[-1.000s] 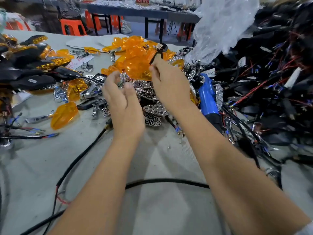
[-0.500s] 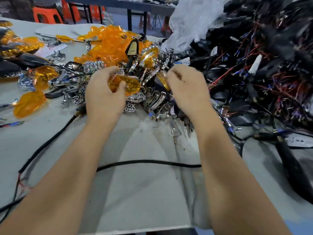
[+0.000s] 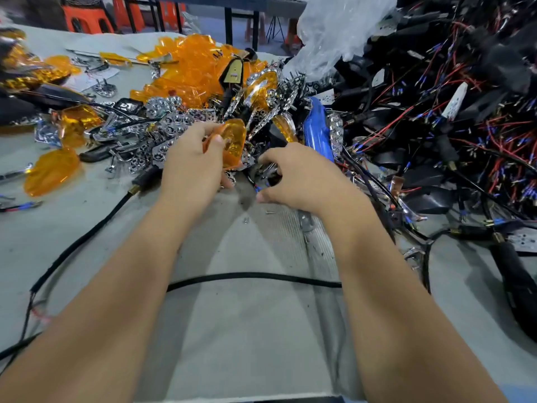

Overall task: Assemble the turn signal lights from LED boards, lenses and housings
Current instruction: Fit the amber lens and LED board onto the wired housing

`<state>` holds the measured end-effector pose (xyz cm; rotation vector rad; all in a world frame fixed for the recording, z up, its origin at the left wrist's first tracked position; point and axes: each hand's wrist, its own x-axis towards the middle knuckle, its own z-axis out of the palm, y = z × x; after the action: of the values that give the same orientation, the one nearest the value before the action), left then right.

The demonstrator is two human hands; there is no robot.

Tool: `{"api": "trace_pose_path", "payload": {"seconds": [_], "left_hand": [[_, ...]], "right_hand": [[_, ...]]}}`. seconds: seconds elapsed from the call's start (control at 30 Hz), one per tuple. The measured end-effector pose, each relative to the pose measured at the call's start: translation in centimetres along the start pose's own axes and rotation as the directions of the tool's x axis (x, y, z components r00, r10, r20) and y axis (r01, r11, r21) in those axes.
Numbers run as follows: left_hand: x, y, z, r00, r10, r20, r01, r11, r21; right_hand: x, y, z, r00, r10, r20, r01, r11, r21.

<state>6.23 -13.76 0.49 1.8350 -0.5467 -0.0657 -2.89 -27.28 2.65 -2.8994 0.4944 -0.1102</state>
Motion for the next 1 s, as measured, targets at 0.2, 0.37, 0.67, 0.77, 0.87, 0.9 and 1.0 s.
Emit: {"api": "trace_pose_path", "payload": {"seconds": [0.2,0.37,0.67,0.77,0.87,0.9,1.0], "left_hand": [[-0.2,0.2,-0.6,0.993,-0.117,0.006,0.116,0.977,-0.178],[-0.5,0.6,-0.6,0.985,-0.173,0.025,0.173,0.943,-0.283],[0.3,0.0,-0.4,0.968,-0.251,0.031,0.246,0.907,-0.342],[0.6,-0.4,-0.3,0.958,-0.287,0.015,0.268,0.873,-0.408],[0.6,-0.4,-0.4,0.951,-0.308,0.003,0.279,0.857,-0.433],[0.5,-0.4,-0.4,0.953,-0.303,0.001,0.275,0.862,-0.425],[0.4,-0.3,-0.3,0.968,-0.249,-0.003,0.234,0.915,-0.33]], "right_hand": [[-0.1,-0.3,1.0,0.988,-0.014,-0.151,0.023,0.998,0.058],[0.0,-0.2,1.1,0.973,0.037,-0.227,0.039,0.946,0.322],[0.2,0.3,0.4,0.902,0.272,-0.334,0.077,0.662,0.746],[0.1,0.4,0.0,0.937,0.216,-0.275,0.091,0.61,0.788],[0.2,0.7,0.6,0.968,0.103,-0.23,0.046,0.825,0.564],[0.3,0.7,0.9,0.978,0.054,-0.199,0.026,0.924,0.381],[0.6,0.0,2.0,0.992,-0.022,-0.127,0.02,1.0,-0.014]]}}
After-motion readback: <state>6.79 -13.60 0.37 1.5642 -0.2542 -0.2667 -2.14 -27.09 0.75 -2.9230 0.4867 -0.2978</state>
